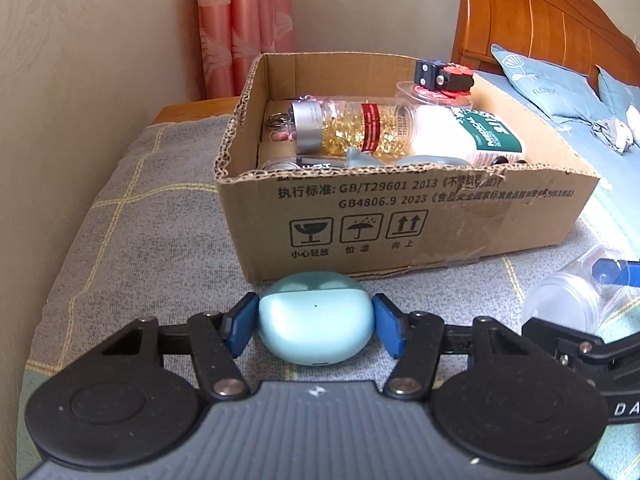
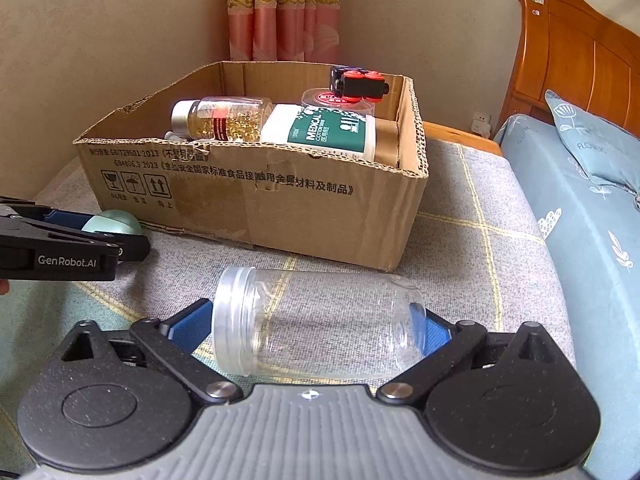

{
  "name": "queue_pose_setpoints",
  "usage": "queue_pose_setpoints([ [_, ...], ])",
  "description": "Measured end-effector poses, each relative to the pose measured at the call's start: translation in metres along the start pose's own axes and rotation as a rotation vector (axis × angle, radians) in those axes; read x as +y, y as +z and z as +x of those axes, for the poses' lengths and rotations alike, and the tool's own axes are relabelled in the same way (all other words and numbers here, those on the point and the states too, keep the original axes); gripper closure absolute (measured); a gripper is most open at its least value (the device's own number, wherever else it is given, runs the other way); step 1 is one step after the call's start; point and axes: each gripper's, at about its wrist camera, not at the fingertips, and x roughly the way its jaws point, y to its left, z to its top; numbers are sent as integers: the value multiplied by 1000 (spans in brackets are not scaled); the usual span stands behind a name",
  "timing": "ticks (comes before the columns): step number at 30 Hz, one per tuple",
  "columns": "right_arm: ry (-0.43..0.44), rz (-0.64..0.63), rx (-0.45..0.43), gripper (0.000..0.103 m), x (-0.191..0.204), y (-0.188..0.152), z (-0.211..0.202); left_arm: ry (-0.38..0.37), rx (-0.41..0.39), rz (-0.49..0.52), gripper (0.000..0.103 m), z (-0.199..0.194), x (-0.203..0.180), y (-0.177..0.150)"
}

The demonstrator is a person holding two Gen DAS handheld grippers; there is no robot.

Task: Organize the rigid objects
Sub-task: 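Close right tool on clear jar while left tool grasps mint-green case, then drop mint-green case into cardboard box while right tool carries clear jar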

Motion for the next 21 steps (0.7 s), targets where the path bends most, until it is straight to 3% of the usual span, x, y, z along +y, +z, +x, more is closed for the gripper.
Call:
queue_pose_setpoints([
  [1,-11,-7,5,9,0,0,0,-1,1,3,42,0,0,0],
  [9,-12,-42,9,9,2,1,-7,-27,18,27,42,-7,4,0],
  [14,14,-78,-5,9,2,4,-20,-86,15,68,42,-24,5,-2],
  [21,24,-156,-19,9,3,8,-35,-106,10,128,43,-47,6,-1],
])
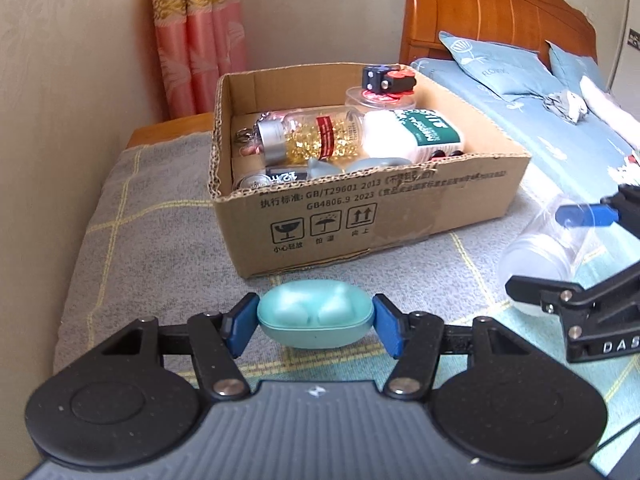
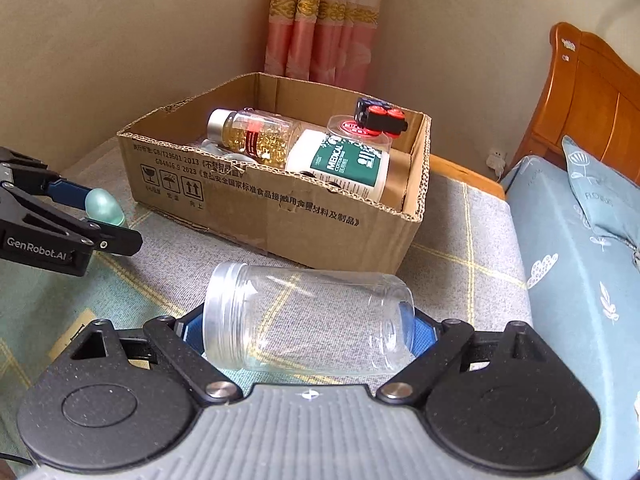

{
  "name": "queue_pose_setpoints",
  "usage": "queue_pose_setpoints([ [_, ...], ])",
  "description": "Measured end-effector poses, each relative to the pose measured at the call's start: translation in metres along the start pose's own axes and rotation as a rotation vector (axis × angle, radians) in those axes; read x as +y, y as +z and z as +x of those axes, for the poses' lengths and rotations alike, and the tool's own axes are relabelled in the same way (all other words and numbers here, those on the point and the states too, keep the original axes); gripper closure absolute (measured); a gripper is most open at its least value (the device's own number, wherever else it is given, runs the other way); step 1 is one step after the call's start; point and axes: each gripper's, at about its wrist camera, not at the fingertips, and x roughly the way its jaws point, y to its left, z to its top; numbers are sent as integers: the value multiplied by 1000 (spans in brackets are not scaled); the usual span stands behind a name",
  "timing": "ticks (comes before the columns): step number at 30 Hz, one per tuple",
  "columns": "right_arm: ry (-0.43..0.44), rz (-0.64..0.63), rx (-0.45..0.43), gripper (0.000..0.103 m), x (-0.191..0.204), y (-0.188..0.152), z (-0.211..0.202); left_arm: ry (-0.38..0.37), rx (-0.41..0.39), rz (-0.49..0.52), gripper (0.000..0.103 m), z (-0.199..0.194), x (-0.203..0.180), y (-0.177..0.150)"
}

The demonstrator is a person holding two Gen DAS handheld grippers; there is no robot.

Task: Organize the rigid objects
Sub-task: 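Drop mint-green case into cardboard box while right tool carries clear jar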

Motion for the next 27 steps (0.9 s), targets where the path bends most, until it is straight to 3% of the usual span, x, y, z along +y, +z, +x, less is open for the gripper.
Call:
queue_pose_setpoints([
  [8,69,-6,-43,9,-4,15,-21,-31,-17,34,43,-20,-6,19],
  [16,115,-31,-123,9,-5,48,-31,-34,-73,52,43,-31,0,72],
  [22,127,-38,-144,9,-6,63,-29,-15,-76,68,42,-11,9,122],
  [27,128,-38,-147,9,-8,71,-25,-19,-22,44,42,23,16,144],
])
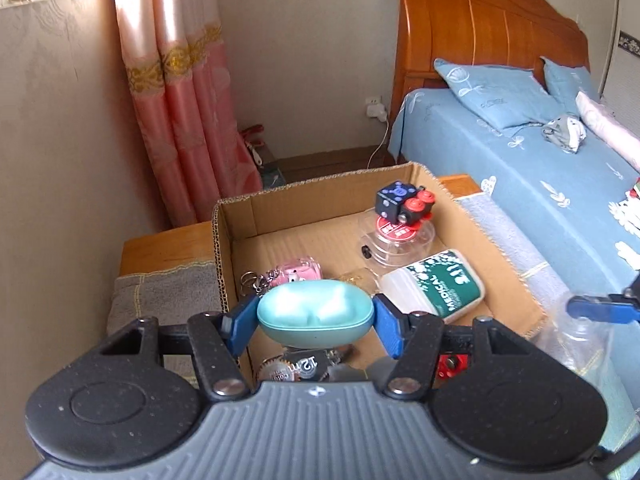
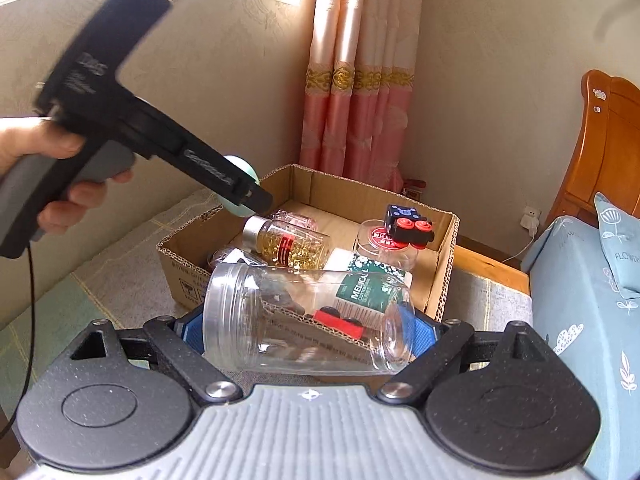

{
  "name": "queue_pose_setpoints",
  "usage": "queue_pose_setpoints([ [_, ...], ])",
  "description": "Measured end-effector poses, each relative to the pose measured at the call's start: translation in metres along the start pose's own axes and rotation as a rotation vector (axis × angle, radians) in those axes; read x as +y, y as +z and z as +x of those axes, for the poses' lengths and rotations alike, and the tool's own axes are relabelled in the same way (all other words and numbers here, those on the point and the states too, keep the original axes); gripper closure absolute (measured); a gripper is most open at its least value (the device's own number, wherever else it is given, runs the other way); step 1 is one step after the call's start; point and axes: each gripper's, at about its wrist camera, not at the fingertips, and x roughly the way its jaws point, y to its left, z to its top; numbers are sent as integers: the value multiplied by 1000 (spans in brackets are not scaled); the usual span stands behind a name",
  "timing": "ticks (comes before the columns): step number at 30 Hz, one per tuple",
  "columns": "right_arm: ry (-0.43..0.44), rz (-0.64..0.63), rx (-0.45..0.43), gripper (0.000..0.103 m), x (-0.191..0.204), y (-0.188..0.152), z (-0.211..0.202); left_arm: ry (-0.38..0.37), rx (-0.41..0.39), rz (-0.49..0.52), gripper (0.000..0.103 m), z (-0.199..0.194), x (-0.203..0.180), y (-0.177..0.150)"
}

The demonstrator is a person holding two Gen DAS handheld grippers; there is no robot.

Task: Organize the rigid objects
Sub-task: 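Drop mint-green case into cardboard box while right tool carries clear jar, then lower clear jar into cardboard box and open right tool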

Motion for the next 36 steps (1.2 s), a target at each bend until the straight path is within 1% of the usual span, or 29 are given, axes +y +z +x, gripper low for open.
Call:
queue_pose_setpoints([
  [3,-3,-6,1,9,-2,2,2,-12,48,-8,42,15,1,-4],
  [7,-10,-14,2,9,-5,5,6,-34,84,-5,41,23,-1,-18],
  [10,-15,-18,4,9,-6,9,10,-20,69,-4,23,19,-1,-23],
  [11,-16,-17,3,9,-7,11,11,-16,54,-5,19,15,0,-24],
  [12,-13,-16,3,9,-8,13,12,-14,38,-5,17,11,0,-24],
  [14,-6,-12,5,9,-9,16,14,-6,8,-6,9,1,1,-25],
  [18,-2,-13,17,9,-13,24,20,32,-24,-6,9,-19,3,-31],
  [21,5,-12,28,9,-17,31,26,65,-45,-47,8,-36,6,-41],
  [26,26,-7,48,9,-22,48,43,169,-63,-95,7,-59,7,-65],
  [32,60,-5,76,9,-20,80,70,266,-56,-177,7,-75,15,-88],
  [36,74,-2,121,9,-18,102,102,317,-43,-229,7,-81,23,-102],
])
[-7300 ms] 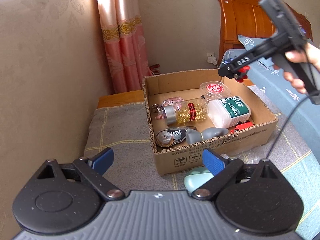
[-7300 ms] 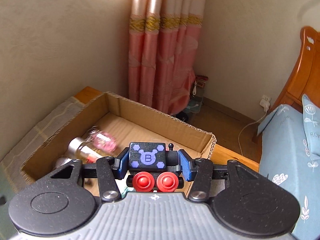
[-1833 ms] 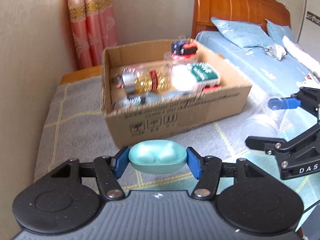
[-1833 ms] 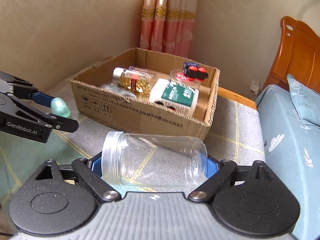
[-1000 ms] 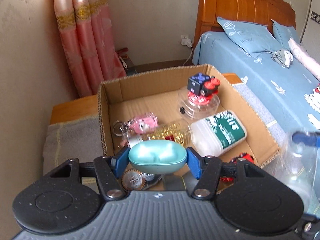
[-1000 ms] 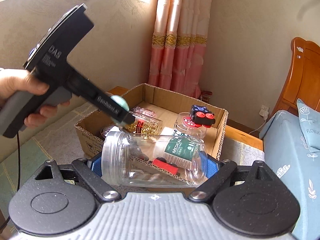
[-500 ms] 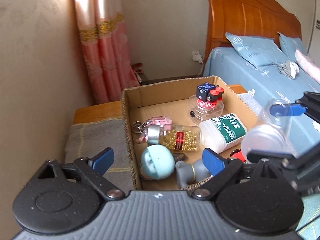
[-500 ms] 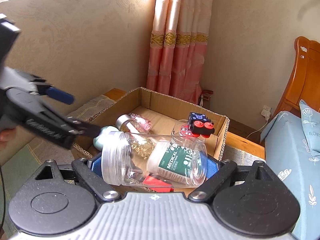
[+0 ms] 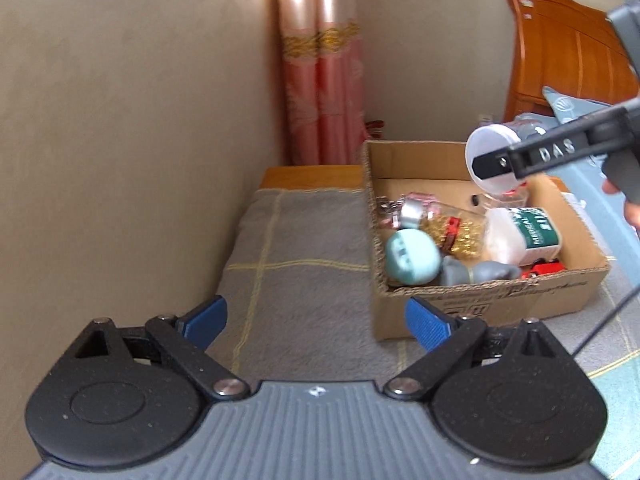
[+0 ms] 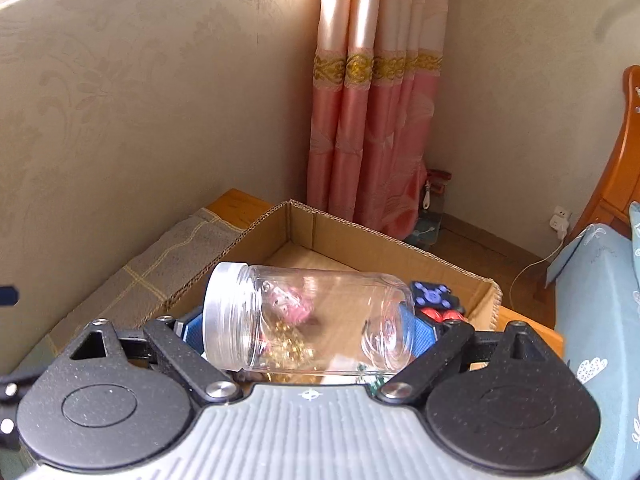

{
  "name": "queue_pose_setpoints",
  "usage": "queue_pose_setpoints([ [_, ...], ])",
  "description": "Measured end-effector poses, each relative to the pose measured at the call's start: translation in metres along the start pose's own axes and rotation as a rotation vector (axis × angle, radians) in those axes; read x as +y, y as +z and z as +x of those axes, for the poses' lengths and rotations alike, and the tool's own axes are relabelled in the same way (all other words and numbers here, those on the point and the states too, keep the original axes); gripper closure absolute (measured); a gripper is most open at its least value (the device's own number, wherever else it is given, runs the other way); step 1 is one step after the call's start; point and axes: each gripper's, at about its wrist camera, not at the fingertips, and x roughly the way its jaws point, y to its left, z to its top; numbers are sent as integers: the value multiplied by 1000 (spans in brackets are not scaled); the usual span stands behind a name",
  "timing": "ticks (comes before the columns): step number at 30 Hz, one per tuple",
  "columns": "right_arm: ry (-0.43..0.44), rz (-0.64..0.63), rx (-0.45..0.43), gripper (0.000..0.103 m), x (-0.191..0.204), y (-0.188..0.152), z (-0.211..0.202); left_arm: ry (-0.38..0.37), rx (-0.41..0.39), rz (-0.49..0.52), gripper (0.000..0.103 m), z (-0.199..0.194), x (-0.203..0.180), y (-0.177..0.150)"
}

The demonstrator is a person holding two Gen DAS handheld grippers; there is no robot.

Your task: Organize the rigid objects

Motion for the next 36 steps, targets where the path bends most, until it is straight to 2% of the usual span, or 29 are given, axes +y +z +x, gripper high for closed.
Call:
queue_pose_setpoints([
  [4,-3,19,60,9,-2,20,37,42,-23,-25,7,-5,7,-6],
  [8,-10,61,99,9,-4,34,65,38,-66,-67,7,-10,12,-13],
  [12,-22,89,123,9,-6,41,82,35,-64,-47,7,-10,8,-14],
  [13,-26,94,122,7,-6,41,84,38,-64,-44,7,-10,7,-15],
  [14,-37,93,118,0,-7,42,87,40,-63,-43,7,-10,6,-14],
  [28,-62,58,121,0,-5,33,71,22,-70,-50,7,-14,2,-17],
  [32,-83,40,126,0,0,22,51,32,-77,-48,7,-19,3,-18],
  [36,-155,18,118,0,14,-1,10,13,-92,-59,7,-28,3,-18],
])
